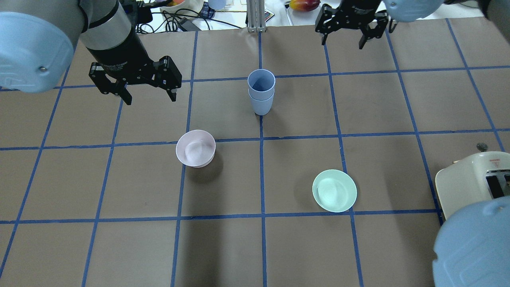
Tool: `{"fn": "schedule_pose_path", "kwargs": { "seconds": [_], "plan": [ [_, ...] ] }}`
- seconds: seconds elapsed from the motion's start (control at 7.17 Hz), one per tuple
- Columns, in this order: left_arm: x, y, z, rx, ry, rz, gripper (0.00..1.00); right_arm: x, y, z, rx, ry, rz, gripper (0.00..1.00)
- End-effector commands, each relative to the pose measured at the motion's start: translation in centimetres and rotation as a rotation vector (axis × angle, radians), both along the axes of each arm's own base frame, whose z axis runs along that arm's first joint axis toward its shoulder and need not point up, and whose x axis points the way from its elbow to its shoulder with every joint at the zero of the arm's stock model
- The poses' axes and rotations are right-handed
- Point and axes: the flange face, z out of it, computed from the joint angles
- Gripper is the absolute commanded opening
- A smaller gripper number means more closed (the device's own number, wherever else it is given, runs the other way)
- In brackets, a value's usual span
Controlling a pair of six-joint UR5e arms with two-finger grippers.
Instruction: Stack blue cups with both arms
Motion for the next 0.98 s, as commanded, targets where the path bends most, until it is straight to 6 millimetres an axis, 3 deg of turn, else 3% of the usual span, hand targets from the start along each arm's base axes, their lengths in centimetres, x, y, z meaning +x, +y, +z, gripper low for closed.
{"fn": "schedule_pose_path", "kwargs": {
  "seconds": [0.0, 0.28, 0.42, 0.56, 0.84],
  "plan": [
    [0.0, 0.0, 0.0, -0.001, 0.001, -0.001, 1.0, -3.7, 2.7, 2.1, 0.098, 0.004, -0.038, 1.0],
    [0.0, 0.0, 0.0, -0.001, 0.001, 0.0, 1.0, -3.4, 8.6, 4.8, 0.124, 0.037, -0.031, 1.0],
    [0.0, 0.0, 0.0, -0.001, 0.001, 0.0, 1.0, -3.2, 11.4, 3.5, 0.152, 0.035, -0.025, 1.0],
    [0.0, 0.0, 0.0, -0.001, 0.001, 0.0, 1.0, -2.9, 13.7, 3.5, 0.144, 0.033, 0.019, 1.0],
    [0.0, -0.1, 0.0, -0.002, 0.001, 0.0, 1.0, -2.9, 14.6, 3.6, 0.141, 0.031, 0.05, 1.0]
  ]
}}
